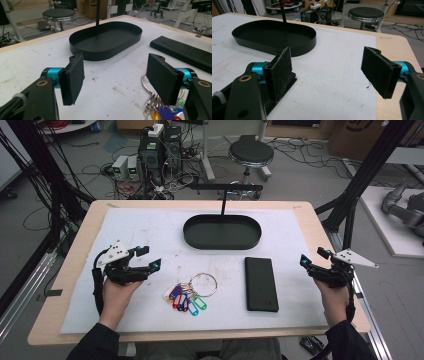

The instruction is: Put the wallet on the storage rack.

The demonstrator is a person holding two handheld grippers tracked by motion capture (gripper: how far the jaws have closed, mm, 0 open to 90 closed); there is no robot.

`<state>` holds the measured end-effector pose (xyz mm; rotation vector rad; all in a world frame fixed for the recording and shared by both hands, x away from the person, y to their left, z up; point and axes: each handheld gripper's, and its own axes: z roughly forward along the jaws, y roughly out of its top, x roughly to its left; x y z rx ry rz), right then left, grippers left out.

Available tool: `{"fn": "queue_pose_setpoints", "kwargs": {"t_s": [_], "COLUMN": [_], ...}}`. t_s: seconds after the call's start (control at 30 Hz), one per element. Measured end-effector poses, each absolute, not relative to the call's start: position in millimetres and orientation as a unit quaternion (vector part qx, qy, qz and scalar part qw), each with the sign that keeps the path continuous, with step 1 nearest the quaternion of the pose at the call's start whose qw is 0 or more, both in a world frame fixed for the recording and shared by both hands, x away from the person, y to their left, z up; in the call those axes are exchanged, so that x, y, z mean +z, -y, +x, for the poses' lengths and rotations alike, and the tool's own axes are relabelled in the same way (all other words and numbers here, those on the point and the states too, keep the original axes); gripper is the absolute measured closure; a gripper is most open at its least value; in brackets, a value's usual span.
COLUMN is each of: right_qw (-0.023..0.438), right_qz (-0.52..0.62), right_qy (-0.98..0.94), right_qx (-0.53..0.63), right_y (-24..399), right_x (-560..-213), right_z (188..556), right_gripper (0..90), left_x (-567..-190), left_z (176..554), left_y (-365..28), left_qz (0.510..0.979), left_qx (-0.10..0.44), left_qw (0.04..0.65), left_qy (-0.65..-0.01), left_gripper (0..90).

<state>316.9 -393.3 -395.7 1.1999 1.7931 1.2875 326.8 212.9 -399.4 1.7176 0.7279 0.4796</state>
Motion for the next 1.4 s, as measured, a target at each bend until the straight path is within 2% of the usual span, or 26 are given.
{"fn": "queue_pose_setpoints", "kwargs": {"t_s": [0.3,0.83,1.2,1.4], "right_qw": [0.307,0.287,0.267,0.266], "right_qz": [0.455,0.438,0.412,0.417], "right_qy": [-0.681,-0.700,-0.730,-0.729], "right_qx": [0.485,0.486,0.475,0.474], "right_y": [392.6,383.7,367.6,369.7], "right_x": [-396.2,-398.0,-401.4,-401.8], "right_z": [316.8,319.5,322.8,322.6], "right_gripper": [25.1,26.0,28.8,28.7], "left_x": [-401.6,-407.4,-413.0,-415.6], "left_z": [329.1,317.2,308.9,297.9], "left_y": [-195.1,-147.1,-127.4,-98.3], "left_qz": [0.748,0.772,0.766,0.773], "left_qx": [0.181,0.139,0.111,0.103], "left_qw": [0.561,0.564,0.579,0.579], "left_qy": [-0.306,-0.258,-0.256,-0.237], "left_gripper": [32.8,32.8,32.9,36.7]}}
